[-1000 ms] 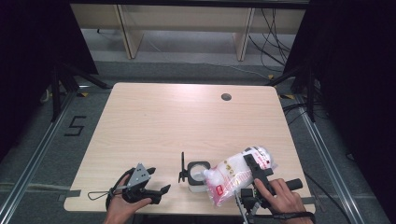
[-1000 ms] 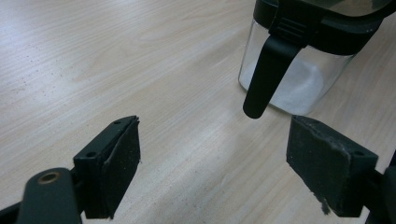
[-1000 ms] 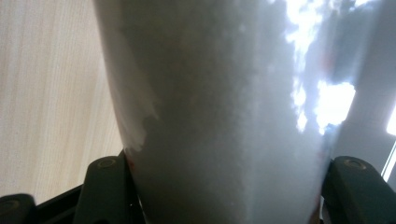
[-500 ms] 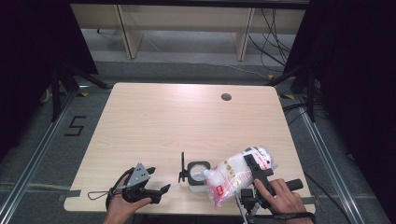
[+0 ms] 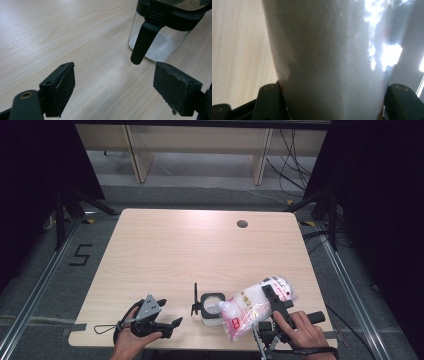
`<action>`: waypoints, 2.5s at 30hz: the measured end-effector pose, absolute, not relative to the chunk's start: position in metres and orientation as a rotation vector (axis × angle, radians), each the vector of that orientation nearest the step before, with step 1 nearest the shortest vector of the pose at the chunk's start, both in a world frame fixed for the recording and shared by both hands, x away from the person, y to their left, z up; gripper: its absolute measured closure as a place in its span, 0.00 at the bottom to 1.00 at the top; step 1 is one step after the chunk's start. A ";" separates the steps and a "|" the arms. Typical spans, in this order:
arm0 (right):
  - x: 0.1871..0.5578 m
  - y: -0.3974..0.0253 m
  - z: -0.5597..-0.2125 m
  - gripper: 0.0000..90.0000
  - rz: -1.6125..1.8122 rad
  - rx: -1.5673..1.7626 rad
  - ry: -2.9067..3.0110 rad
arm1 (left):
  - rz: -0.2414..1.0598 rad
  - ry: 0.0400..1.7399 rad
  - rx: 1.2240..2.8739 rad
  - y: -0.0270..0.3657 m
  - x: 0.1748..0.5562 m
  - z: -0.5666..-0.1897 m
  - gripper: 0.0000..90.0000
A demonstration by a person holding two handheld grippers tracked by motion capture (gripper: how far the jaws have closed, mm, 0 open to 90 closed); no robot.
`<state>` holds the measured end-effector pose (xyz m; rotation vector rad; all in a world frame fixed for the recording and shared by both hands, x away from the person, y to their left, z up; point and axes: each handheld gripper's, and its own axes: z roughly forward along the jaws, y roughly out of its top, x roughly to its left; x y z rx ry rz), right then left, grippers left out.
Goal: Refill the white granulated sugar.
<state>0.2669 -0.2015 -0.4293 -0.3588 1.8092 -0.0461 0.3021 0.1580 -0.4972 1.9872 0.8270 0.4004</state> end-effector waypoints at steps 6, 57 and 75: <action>0.265 -0.201 -0.433 0.45 -0.038 -0.314 1.838 | 0.403 0.830 1.986 0.159 0.302 -0.497 0.19; 0.264 -0.202 -0.431 0.45 -0.065 -0.327 1.837 | 0.397 0.852 1.976 0.158 0.302 -0.497 0.19; 0.264 -0.200 -0.430 0.45 -0.054 -0.360 1.814 | 0.401 0.832 1.988 0.159 0.301 -0.497 0.19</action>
